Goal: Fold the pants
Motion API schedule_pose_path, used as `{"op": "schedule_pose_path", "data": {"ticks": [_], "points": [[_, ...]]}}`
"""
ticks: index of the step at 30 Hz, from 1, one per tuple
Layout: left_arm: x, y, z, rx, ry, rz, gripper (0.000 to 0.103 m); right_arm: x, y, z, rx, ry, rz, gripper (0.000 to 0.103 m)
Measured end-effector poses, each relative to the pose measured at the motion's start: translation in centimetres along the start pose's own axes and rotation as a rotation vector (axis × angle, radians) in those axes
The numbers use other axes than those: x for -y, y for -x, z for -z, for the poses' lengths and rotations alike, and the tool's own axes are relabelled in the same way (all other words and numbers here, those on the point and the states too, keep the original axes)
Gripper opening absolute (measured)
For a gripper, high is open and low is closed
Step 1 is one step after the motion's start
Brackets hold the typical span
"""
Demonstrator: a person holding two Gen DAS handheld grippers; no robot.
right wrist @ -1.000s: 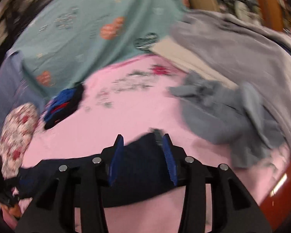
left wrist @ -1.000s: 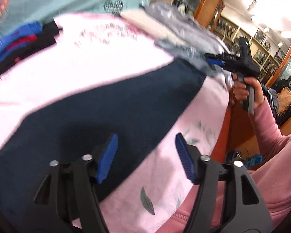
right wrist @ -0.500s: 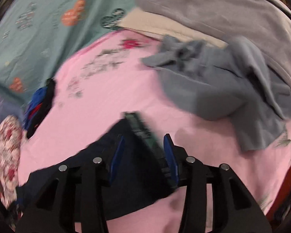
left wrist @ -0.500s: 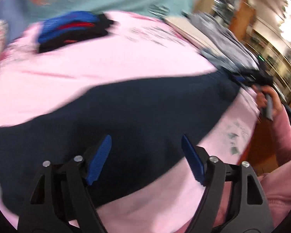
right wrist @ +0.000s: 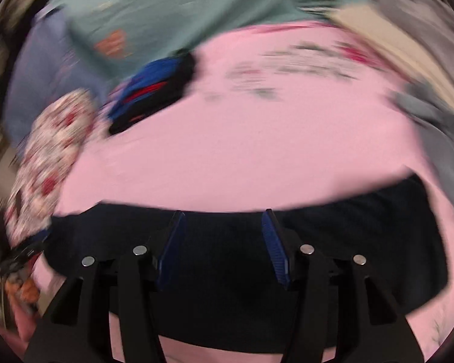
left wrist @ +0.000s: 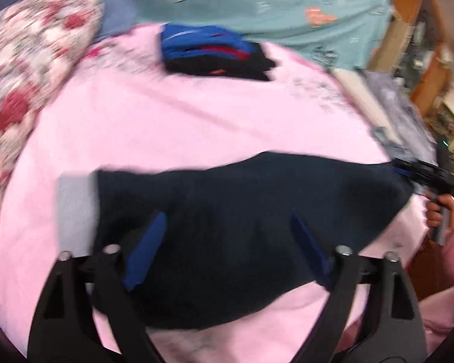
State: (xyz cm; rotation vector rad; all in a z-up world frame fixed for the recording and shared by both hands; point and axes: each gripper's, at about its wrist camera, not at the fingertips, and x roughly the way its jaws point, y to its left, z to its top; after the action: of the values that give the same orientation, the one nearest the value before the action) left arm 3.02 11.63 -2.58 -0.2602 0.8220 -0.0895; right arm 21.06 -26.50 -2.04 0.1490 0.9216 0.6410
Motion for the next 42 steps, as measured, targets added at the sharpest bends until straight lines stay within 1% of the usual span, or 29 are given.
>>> {"op": "schedule_pose_path", "data": {"ticks": [1, 2, 4, 6, 7, 9, 12, 14, 16, 18, 25, 27, 30, 32, 33, 35, 36, 38, 42], "points": [[0.6, -0.7, -0.6, -0.007, -0.019, 0.016, 0.093, -2.0, -1.1, -0.5, -0.027, 0.055, -0.072, 0.057], [1.5, -1.8, -0.9, -0.019, -0.043, 0.036, 0.093, -4.6, -2.6, -1.0, -0.061, 0.12, -0.148, 0.058], [2.7, -4.6, -0.8, -0.085, -0.065, 0.042, 0.093, -8.4, -4.9, -1.5, -0.114, 0.225, -0.216, 0.058], [3.1, -7.0, -0.3, -0.161, -0.061, 0.024, 0.093, -11.1, -7.6, -2.5, -0.156, 0.309, -0.249, 0.058], [3.1, -7.6, 0.1, -0.169, -0.064, 0.009, 0.093, -12.3, -9.0, -3.1, -0.178, 0.345, -0.265, 0.058], [3.5, -7.7, 0.7, -0.144, -0.1, -0.004, 0.093, -13.6, -11.2, -3.8, -0.223, 0.388, -0.287, 0.058], [3.2, -7.4, 1.7, -0.105, -0.095, 0.006, 0.094, -14.3, -15.6, -5.2, -0.315, 0.419, -0.281, 0.058], [3.6, -7.6, 1.8, -0.1, -0.113, -0.009, 0.094, -14.5, -17.7, -5.5, -0.386, 0.43, -0.28, 0.058], [3.6, -7.5, 1.8, -0.102, -0.118, -0.012, 0.094, -14.4, -18.8, -5.2, -0.446, 0.428, -0.298, 0.058], [3.4, -7.4, 1.6, -0.103, -0.119, -0.005, 0.094, -14.6, -19.1, -5.0, -0.498, 0.424, -0.338, 0.058], [3.1, -7.4, 1.3, -0.104, -0.107, 0.027, 0.096, -16.9, -16.5, -3.9, -0.587, 0.535, -0.493, 0.058], [2.9, -7.4, 1.2, -0.104, -0.097, 0.043, 0.097, -17.0, -16.5, -3.5, -0.625, 0.542, -0.516, 0.058], [2.6, -7.5, 1.1, -0.102, -0.081, 0.063, 0.097, -16.9, -17.4, -3.2, -0.655, 0.54, -0.485, 0.058], [2.5, -7.4, 1.0, -0.101, -0.074, 0.071, 0.097, -16.6, -18.0, -3.4, -0.663, 0.521, -0.485, 0.058], [2.4, -7.4, 1.0, -0.101, -0.071, 0.074, 0.097, -16.4, -18.3, -3.6, -0.654, 0.511, -0.481, 0.058], [2.3, -7.5, 0.9, -0.101, -0.068, 0.078, 0.097, -15.9, -18.6, -4.5, -0.61, 0.482, -0.457, 0.058], [2.3, -7.5, 0.9, -0.101, -0.068, 0.079, 0.097, -15.6, -18.9, -4.8, -0.601, 0.467, -0.461, 0.058], [2.3, -7.5, 0.9, -0.101, -0.068, 0.081, 0.097, -15.3, -19.5, -5.1, -0.618, 0.442, -0.485, 0.058], [2.3, -7.5, 0.9, -0.101, -0.065, 0.087, 0.097, -15.8, -20.1, -4.7, -0.636, 0.477, -0.465, 0.058]]}}
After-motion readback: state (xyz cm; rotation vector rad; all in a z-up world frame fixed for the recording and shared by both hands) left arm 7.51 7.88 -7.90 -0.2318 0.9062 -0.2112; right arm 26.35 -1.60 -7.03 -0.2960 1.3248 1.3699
